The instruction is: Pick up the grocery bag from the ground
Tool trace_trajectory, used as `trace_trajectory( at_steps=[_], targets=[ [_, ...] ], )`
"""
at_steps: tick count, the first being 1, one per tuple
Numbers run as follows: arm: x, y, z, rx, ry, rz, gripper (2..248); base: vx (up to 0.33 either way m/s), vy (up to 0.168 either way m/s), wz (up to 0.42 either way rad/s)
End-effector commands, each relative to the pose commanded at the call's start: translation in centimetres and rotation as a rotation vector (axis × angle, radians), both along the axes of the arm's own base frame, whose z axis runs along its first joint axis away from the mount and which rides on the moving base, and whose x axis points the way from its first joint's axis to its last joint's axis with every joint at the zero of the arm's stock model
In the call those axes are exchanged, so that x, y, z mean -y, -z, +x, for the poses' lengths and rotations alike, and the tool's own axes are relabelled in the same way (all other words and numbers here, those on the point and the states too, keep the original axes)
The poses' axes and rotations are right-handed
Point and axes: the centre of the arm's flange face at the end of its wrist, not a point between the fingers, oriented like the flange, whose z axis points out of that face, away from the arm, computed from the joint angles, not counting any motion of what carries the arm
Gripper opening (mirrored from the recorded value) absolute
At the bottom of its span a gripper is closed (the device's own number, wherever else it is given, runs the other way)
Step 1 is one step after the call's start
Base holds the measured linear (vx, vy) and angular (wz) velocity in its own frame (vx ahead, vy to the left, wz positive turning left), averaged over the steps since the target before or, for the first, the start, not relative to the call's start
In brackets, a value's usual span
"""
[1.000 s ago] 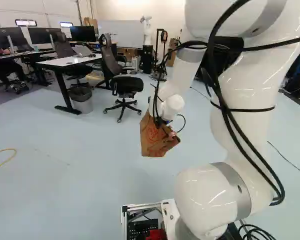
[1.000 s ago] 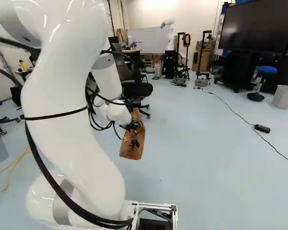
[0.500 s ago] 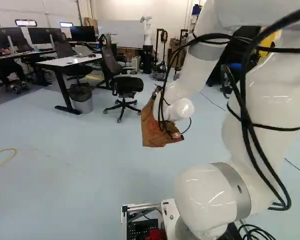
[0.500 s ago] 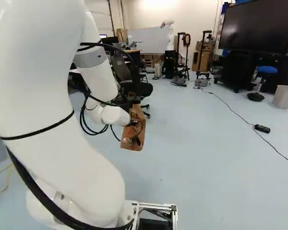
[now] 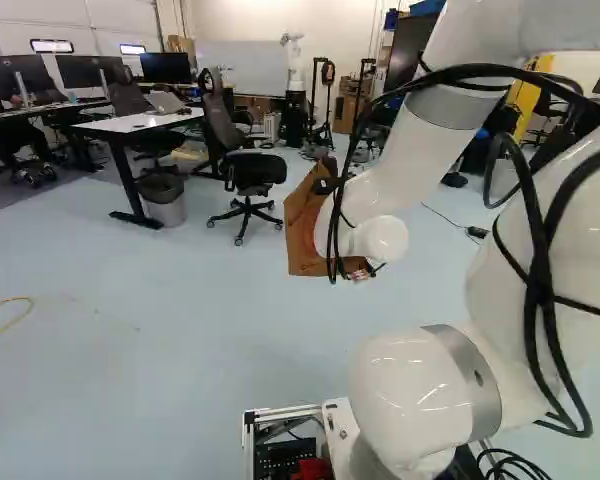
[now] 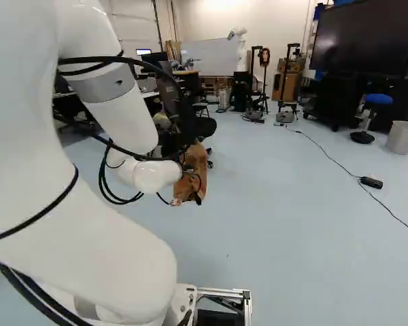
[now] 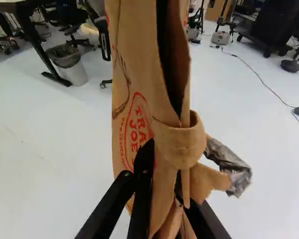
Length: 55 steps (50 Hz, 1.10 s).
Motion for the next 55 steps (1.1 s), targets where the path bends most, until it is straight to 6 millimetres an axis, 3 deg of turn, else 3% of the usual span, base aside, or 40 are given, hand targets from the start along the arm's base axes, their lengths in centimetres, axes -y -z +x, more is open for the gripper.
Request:
trace_trajectory(
  at_steps=[28,55],
  targets=[
    [0.3,-0.8,-3.2,0.137,0.010,0.001,19,0.000,0.000,0.000],
    [0.4,-1.0,-4.1,0.174,0.013,0.001,19,0.000,0.000,0.000]
  ],
)
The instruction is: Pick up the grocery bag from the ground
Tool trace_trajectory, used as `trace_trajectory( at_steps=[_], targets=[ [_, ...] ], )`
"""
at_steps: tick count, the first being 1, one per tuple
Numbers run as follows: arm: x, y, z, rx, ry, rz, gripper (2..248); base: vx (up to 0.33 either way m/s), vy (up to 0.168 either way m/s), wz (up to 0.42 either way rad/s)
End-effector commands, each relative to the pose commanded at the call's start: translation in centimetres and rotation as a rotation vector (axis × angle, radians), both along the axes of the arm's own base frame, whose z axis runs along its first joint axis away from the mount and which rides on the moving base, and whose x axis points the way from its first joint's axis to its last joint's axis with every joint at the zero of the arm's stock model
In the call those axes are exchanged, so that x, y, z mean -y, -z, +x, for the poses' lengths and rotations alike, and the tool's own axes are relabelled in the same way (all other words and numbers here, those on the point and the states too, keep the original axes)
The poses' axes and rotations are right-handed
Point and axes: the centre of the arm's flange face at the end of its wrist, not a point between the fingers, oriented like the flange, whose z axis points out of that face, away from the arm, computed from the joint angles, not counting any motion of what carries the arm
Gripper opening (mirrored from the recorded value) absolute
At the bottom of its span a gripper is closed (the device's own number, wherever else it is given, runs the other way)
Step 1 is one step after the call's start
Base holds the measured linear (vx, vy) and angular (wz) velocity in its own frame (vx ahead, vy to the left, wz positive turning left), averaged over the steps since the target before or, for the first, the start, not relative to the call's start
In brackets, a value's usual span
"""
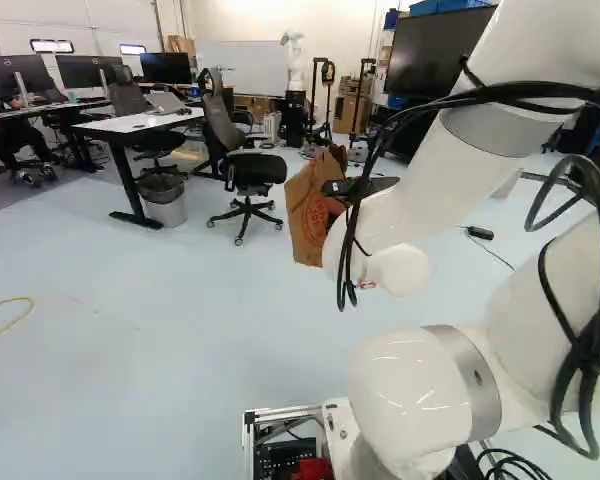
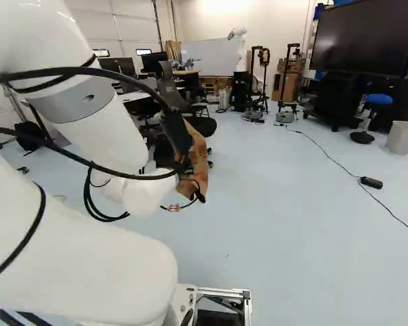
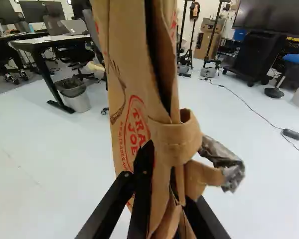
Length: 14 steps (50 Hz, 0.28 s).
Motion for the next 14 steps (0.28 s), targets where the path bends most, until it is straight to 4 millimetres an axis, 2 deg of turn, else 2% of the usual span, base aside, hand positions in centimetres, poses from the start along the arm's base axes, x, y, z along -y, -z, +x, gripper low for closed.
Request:
trace_trajectory(
  at_steps=[14],
  targets=[
    [0.00,0.00,0.00,0.000,0.000,0.000,19,0.000,0.000,0.000]
  ],
)
